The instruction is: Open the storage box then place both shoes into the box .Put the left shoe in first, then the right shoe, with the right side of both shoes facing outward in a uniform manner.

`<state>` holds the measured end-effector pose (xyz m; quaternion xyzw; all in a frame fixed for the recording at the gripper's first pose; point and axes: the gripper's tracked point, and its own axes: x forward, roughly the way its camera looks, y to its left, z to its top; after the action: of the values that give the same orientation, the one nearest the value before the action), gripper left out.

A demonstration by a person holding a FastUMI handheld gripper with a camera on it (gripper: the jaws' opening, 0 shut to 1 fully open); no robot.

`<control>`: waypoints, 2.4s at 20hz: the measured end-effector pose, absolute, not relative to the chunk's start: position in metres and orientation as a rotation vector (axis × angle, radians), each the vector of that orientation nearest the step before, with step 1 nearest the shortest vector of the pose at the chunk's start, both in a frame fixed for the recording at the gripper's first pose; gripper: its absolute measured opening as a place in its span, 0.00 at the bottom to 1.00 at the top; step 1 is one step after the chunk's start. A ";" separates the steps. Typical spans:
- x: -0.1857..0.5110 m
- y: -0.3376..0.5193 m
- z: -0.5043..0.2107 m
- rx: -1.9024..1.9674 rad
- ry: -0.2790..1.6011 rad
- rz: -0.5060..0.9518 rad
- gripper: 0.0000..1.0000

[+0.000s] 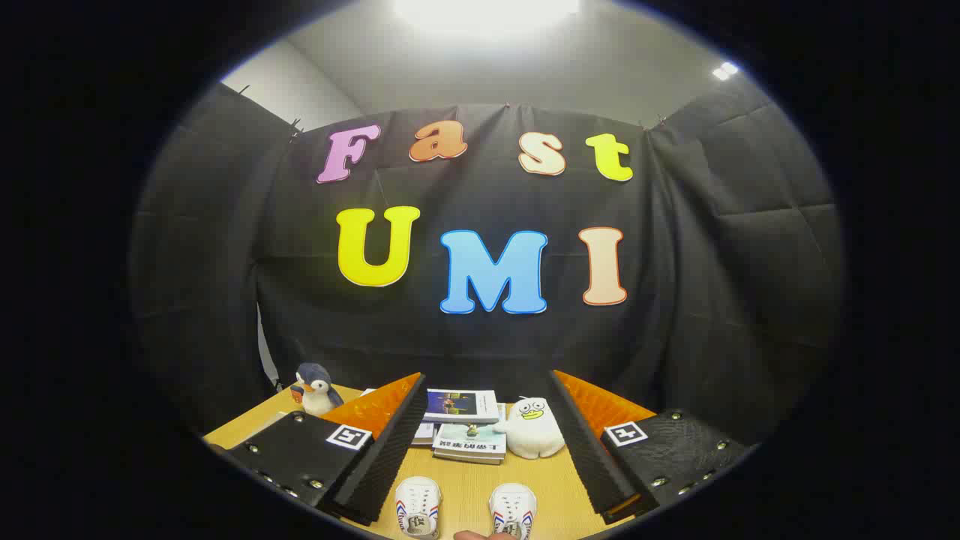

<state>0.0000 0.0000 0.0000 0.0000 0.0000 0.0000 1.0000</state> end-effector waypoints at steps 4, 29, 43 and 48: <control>-0.008 0.008 -0.005 -0.010 0.008 -0.019 0.97; 0.024 0.045 -0.071 0.119 0.134 0.226 0.98; 0.022 0.127 -0.179 0.405 0.495 0.465 0.97; 0.016 0.165 -0.219 0.562 0.652 0.576 0.97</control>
<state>0.0160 0.1654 -0.2188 0.2686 0.3115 0.2751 0.8690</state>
